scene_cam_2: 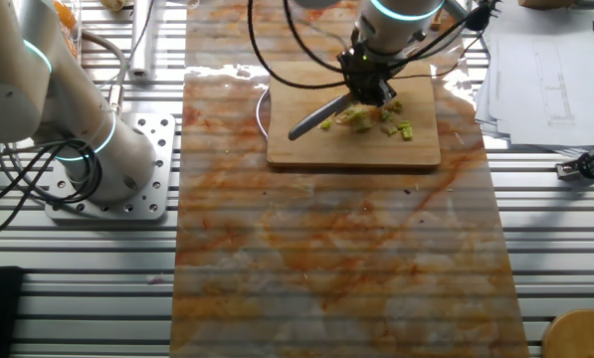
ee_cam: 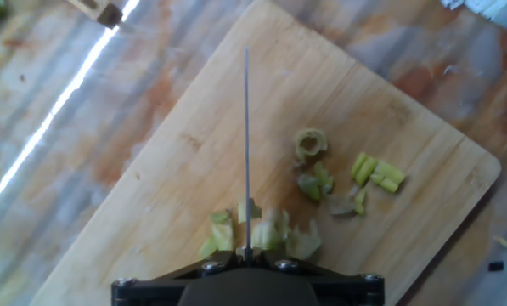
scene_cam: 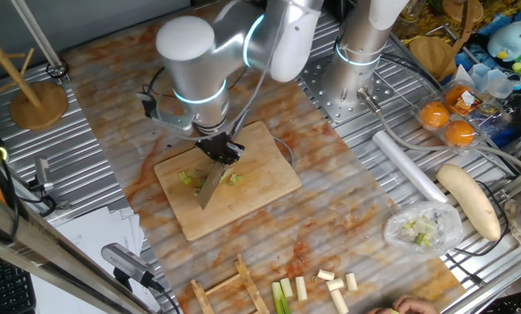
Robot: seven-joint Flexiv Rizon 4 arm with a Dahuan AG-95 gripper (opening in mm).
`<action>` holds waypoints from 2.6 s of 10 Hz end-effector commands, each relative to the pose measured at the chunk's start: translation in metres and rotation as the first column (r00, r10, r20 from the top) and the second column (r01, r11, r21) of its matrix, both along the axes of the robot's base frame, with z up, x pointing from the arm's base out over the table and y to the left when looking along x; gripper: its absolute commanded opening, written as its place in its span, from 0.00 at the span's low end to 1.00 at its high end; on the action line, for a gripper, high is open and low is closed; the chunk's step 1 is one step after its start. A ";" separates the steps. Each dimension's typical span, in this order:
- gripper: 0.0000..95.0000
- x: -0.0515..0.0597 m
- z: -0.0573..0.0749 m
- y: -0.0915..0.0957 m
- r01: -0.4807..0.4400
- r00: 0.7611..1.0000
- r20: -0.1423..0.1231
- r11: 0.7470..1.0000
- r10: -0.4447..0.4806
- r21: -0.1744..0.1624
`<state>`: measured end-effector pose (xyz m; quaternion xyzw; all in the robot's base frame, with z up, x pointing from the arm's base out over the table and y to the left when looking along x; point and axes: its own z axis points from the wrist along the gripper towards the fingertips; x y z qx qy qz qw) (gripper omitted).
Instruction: Chop the scallions
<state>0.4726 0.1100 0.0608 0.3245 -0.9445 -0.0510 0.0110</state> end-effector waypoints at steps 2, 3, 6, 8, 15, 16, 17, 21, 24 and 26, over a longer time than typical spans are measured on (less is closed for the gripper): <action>0.00 0.001 -0.011 -0.001 -0.004 1.000 0.013 1.000 0.004 -0.002; 0.00 0.005 -0.021 -0.002 -0.001 1.000 0.031 1.000 0.002 -0.007; 0.00 0.010 -0.024 0.001 0.021 1.000 0.021 1.000 -0.021 0.005; 0.00 0.006 -0.007 0.004 0.020 1.000 -0.003 1.000 -0.020 -0.003; 0.00 -0.007 -0.002 0.019 0.054 0.999 -0.008 0.998 -0.054 0.014; 0.00 -0.008 -0.004 0.022 0.057 0.998 -0.005 0.998 -0.057 0.014; 0.00 -0.009 -0.007 0.025 0.060 0.998 0.000 0.998 -0.060 0.011; 0.00 -0.001 -0.024 0.033 0.075 0.997 0.026 0.997 -0.075 -0.001; 0.00 0.011 -0.020 0.031 0.078 0.997 0.008 0.997 -0.078 0.005; 0.00 0.017 -0.023 0.033 0.076 0.997 0.020 0.997 -0.075 -0.007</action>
